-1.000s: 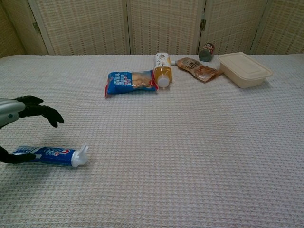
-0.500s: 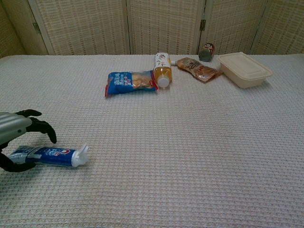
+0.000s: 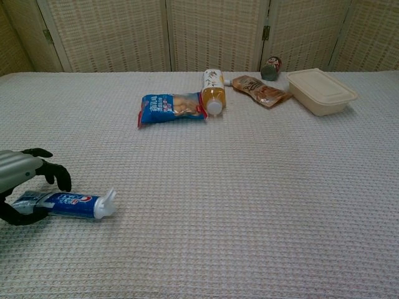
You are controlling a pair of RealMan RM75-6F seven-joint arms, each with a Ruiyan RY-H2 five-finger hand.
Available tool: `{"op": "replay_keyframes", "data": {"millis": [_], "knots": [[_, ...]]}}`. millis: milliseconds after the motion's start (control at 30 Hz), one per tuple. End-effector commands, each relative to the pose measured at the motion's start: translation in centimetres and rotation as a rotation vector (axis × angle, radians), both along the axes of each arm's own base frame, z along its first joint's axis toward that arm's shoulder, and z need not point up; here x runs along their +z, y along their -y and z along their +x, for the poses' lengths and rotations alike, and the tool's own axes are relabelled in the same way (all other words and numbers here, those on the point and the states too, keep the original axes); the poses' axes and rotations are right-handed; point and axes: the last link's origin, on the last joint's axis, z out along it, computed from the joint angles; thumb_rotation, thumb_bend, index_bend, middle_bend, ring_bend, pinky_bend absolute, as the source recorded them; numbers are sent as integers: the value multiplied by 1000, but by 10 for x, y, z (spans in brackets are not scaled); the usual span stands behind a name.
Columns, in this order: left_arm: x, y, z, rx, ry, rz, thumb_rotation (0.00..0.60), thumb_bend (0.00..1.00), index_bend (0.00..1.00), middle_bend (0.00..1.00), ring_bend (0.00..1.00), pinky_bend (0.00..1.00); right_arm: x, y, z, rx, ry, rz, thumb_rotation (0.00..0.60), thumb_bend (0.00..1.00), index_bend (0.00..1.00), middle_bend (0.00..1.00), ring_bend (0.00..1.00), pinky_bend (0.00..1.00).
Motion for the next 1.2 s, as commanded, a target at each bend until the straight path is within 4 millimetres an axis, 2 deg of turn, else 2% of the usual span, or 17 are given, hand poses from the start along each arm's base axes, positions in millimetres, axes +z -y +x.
{"op": "replay_keyframes", "data": {"millis": [33, 233, 333, 433, 533, 600, 700, 767, 900, 1033, 1200], "knots": [[-1, 0, 0, 2, 4, 0, 600, 404, 404, 409, 359, 119, 0, 0, 0, -1, 0, 1, 600, 43, 0, 0, 6, 0], [-2, 0, -1, 8, 10, -6, 600, 412, 435, 441, 382, 122, -1, 0, -1, -3, 0, 4, 600, 42, 0, 0, 6, 0], [-4, -2, -4, 15, 33, -8, 600, 422, 472, 489, 415, 133, -1, 0, 0, -2, 0, 3, 600, 42, 0, 0, 7, 0], [-5, -4, -6, 12, 62, -5, 600, 475, 525, 547, 455, 161, -1, 0, 0, -2, -1, 2, 600, 42, 0, 0, 8, 0], [-4, -8, -8, 1, 109, -2, 600, 585, 579, 600, 503, 244, 0, 0, 2, 3, -1, 0, 600, 42, 0, 0, 9, 0], [-2, -10, -9, -11, 141, 5, 600, 678, 627, 650, 548, 355, 0, 1, 3, 7, -2, -1, 600, 42, 0, 0, 12, 0], [3, -15, -10, -35, 195, 16, 600, 734, 677, 710, 607, 492, 0, 1, 4, 14, -4, 2, 600, 42, 0, 0, 17, 0], [8, -19, -9, -53, 236, 25, 600, 747, 691, 732, 629, 529, -1, 3, 7, 26, -7, 10, 600, 43, 0, 4, 22, 0], [17, -27, 4, -93, 305, 23, 600, 769, 705, 749, 656, 579, -5, 9, 18, 53, -23, 95, 600, 42, 0, 9, 31, 0], [23, -37, 25, -137, 357, 8, 600, 782, 705, 753, 675, 623, -7, 22, 39, 126, -8, 168, 600, 42, 42, 11, 30, 0], [28, -49, 56, -174, 415, -27, 600, 806, 705, 756, 690, 667, -16, 43, 79, 266, 13, 235, 600, 62, 81, 50, 33, 0]]}}
